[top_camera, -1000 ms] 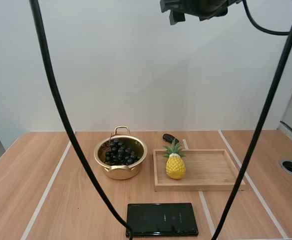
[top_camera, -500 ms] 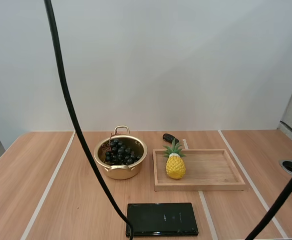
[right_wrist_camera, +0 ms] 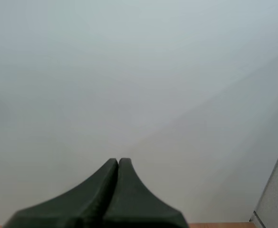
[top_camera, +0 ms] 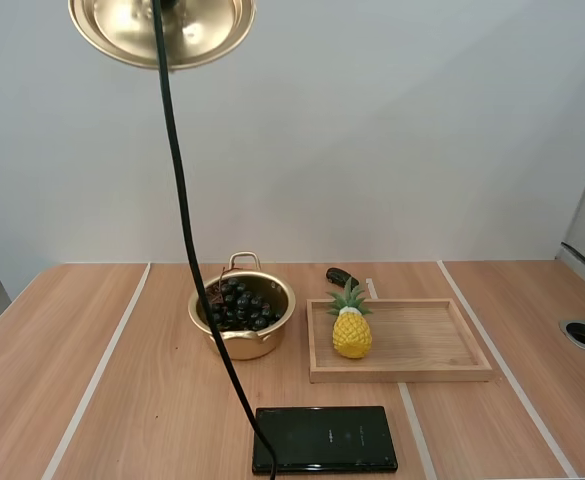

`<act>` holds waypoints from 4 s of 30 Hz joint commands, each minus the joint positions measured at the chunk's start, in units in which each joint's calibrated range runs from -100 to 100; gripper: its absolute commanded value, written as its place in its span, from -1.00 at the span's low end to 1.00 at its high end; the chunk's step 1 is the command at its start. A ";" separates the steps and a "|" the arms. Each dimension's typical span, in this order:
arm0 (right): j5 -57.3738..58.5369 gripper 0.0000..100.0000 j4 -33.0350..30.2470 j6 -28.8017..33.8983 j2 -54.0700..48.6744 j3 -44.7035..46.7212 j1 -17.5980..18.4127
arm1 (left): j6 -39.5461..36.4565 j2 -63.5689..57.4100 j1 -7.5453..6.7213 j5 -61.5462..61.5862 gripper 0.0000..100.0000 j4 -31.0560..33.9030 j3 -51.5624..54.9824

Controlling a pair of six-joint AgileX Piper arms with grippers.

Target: Open the pot, put the grape inside, and close it

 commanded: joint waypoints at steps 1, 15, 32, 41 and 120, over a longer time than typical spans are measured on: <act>-0.34 -1.00 -0.37 0.16 -2.71 -0.38 -0.21 | 1.08 0.19 0.02 -6.77 -1.00 -2.03 7.09; -0.84 -1.00 -0.37 0.16 -10.84 11.28 -0.21 | 8.40 0.67 -0.06 -26.49 -1.00 -10.20 32.81; -0.38 -1.00 -0.37 -0.11 -19.31 11.97 -0.21 | 14.90 15.04 -0.14 -29.12 -1.00 -17.08 42.01; -0.14 -1.00 -0.37 -0.18 -20.32 11.97 -0.21 | 16.44 20.21 -0.14 -28.49 -1.00 -19.52 43.64; 1.87 -1.00 -0.37 -0.18 -20.59 11.97 -0.21 | 22.20 29.11 -0.14 -30.42 1.00 -23.40 50.61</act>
